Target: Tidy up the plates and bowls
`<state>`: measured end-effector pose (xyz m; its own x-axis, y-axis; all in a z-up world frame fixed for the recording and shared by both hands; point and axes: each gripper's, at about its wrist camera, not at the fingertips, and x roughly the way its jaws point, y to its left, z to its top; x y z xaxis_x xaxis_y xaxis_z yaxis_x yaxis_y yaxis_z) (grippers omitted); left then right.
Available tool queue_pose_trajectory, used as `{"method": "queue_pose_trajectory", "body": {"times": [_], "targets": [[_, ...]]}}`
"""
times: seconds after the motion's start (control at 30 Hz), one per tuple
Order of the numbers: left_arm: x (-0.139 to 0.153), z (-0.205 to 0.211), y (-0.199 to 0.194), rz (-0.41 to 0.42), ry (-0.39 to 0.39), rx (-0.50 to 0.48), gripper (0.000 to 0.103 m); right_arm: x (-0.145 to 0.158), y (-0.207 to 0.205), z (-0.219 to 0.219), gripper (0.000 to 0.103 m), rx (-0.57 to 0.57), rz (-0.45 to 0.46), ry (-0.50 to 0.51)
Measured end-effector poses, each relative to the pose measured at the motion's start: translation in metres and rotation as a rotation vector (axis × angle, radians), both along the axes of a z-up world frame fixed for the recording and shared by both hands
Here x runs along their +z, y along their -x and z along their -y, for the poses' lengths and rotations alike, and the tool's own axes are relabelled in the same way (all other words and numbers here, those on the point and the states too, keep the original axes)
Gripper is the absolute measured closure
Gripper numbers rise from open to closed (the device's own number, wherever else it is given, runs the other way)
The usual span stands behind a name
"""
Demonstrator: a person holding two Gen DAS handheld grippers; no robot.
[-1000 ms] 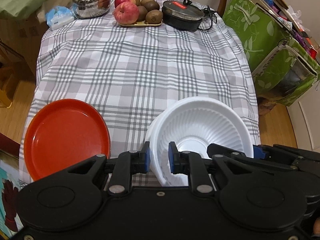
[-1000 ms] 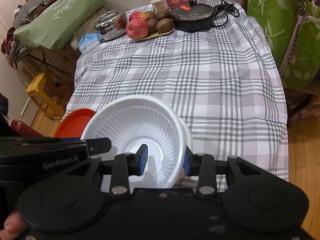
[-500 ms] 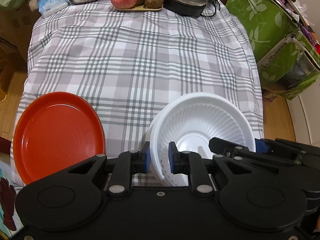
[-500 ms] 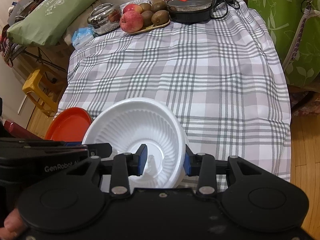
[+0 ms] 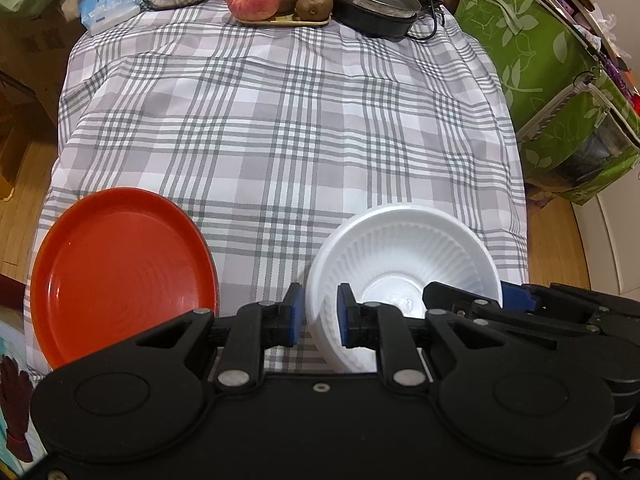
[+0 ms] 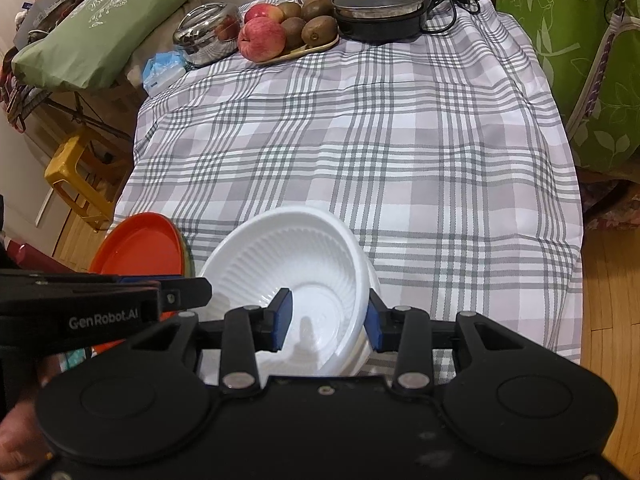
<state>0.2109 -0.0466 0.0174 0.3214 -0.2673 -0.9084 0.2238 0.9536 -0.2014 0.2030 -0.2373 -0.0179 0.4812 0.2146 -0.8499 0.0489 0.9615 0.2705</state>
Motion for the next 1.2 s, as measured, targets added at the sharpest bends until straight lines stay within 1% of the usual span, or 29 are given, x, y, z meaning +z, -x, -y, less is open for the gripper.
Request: {"method": "queue_pose_trajectory", "body": {"times": [0.17, 0.57, 0.77, 0.87, 0.97, 1.13, 1.2], "targets": [[0.001, -0.001, 0.001, 0.001, 0.005, 0.002, 0.079, 0.004, 0.001, 0.002, 0.062, -0.014, 0.023, 0.035], [0.005, -0.01, 0.005, 0.016, 0.003, 0.027, 0.079, 0.014, 0.008, 0.023, 0.06, -0.086, 0.05, 0.024], [0.0, -0.022, 0.013, 0.004, -0.004, 0.042, 0.079, 0.007, 0.021, 0.031, 0.057, -0.121, 0.028, 0.013], [-0.005, -0.027, 0.018, -0.007, -0.012, 0.047, 0.079, 0.001, 0.03, 0.036, 0.053, -0.133, 0.002, -0.003], [-0.01, -0.032, 0.023, -0.019, -0.015, 0.052, 0.079, -0.008, 0.038, 0.042, 0.053, -0.152, -0.032, -0.031], [-0.015, -0.039, 0.027, -0.048, 0.005, 0.058, 0.079, -0.016, 0.049, 0.046, 0.053, -0.158, -0.056, -0.027], [-0.015, -0.041, 0.028, -0.051, 0.011, 0.061, 0.079, -0.017, 0.052, 0.048, 0.05, -0.157, -0.059, -0.03]]}}
